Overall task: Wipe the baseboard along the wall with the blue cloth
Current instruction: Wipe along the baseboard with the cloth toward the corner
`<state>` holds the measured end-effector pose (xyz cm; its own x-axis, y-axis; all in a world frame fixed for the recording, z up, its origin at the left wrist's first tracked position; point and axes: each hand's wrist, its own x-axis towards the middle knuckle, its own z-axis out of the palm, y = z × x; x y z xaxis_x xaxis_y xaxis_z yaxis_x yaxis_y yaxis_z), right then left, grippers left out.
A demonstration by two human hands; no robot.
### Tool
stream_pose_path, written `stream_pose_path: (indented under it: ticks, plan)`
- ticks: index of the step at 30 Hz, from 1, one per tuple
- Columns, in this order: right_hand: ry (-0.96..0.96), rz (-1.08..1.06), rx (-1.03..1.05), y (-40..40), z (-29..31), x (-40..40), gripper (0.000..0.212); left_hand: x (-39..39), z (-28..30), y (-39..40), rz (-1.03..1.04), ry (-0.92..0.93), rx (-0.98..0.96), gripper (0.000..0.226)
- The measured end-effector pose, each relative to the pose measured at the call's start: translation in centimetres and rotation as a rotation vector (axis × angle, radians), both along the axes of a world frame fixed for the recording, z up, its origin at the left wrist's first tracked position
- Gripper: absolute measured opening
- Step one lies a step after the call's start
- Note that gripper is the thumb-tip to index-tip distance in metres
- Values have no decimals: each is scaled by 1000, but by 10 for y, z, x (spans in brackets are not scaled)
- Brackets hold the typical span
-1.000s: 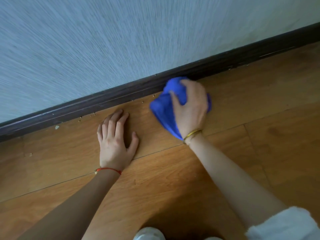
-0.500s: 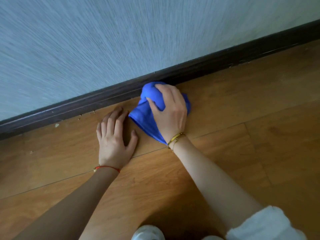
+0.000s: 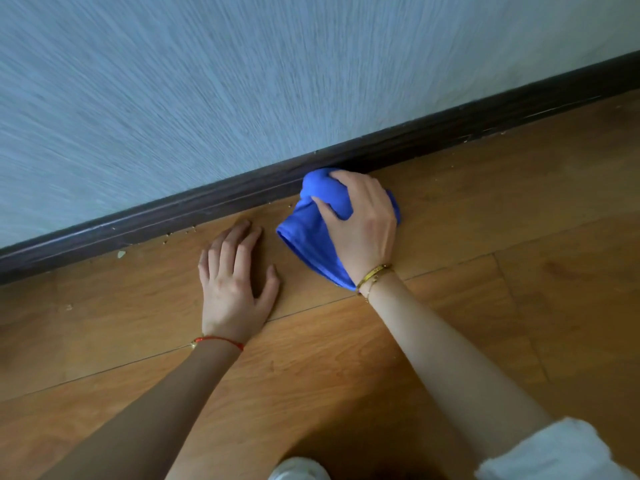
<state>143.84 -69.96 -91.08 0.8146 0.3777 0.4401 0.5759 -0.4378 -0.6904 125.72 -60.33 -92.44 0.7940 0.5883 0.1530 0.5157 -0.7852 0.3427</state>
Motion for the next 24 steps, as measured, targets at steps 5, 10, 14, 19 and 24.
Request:
stream_pose_path:
  ticks: [5, 10, 14, 19, 24]
  plan:
    - [143, -318, 107, -7, 3, 13, 27, 1, 1, -1, 3, 4, -7, 56]
    - [-36, 30, -3, 22, 2, -26, 23, 1, -3, 0, 8, -13, 21, 53]
    - [-8, -140, 15, -4, 2, 5, 25, -1, 0, 0, 0, -13, -10, 56]
    - [98, -304, 72, -14, 5, 23, 29, 1, 3, -3, 12, 4, -23, 57]
    - [-51, 22, -14, 7, 5, -12, 23, 2, 2, -2, 24, 18, -33, 57]
